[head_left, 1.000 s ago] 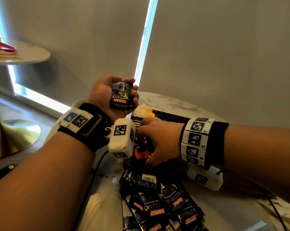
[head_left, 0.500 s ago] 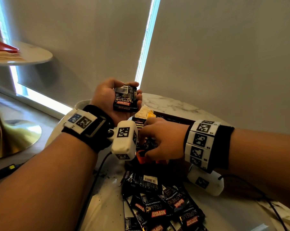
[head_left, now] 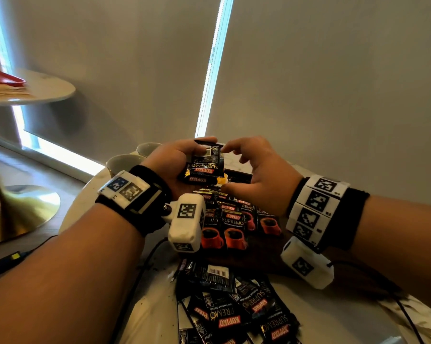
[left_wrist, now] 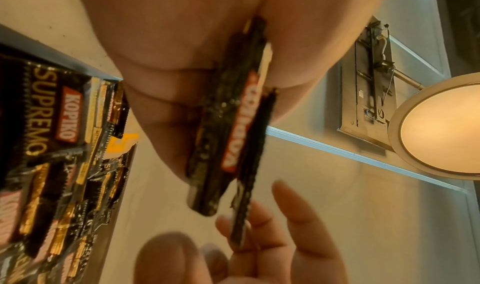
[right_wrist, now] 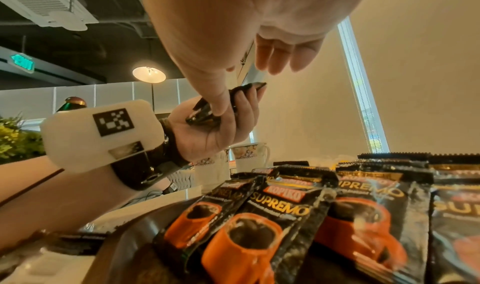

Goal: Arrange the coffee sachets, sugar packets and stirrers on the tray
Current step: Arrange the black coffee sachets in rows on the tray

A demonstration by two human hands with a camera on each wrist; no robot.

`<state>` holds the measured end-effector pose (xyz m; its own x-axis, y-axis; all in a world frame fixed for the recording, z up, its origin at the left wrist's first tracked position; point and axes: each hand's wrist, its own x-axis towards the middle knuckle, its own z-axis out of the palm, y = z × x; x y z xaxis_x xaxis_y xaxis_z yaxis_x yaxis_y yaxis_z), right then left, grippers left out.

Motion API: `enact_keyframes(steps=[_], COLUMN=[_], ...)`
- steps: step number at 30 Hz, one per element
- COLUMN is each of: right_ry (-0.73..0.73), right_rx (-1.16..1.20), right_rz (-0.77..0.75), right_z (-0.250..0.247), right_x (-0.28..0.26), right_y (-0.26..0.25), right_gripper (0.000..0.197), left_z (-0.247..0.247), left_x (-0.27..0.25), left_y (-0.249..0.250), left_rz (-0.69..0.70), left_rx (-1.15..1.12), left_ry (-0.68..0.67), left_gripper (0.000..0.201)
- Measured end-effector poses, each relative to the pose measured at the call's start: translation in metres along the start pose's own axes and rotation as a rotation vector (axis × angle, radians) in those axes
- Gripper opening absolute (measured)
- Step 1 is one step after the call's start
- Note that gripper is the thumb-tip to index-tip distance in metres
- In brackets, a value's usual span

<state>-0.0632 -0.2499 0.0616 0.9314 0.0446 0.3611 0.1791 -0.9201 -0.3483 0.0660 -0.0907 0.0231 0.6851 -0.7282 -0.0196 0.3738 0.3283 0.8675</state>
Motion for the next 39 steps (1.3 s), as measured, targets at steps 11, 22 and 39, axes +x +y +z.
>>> enact_keyframes(steps=[11, 22, 39], right_ry=[0.168, -0.243, -0.434], right_rx=[0.024, 0.214, 0.156], right_rz=[-0.041, 0.523, 0.654], right_z=[0.001, 0.002, 0.018], right_x=[0.002, -0.006, -0.016], right_y=[0.006, 0.021, 0.015], right_gripper=[0.011, 0.012, 0.015], left_z=[0.005, -0.009, -0.011], left_x=[0.0, 0.01, 0.011], left_y=[-0.002, -0.002, -0.002], left_rz=[-0.125, -0.097, -0.088], left_rx=[0.103, -0.107, -0.1], left_ry=[0.026, 0.111, 0.092], left_gripper=[0.03, 0.033, 0.035])
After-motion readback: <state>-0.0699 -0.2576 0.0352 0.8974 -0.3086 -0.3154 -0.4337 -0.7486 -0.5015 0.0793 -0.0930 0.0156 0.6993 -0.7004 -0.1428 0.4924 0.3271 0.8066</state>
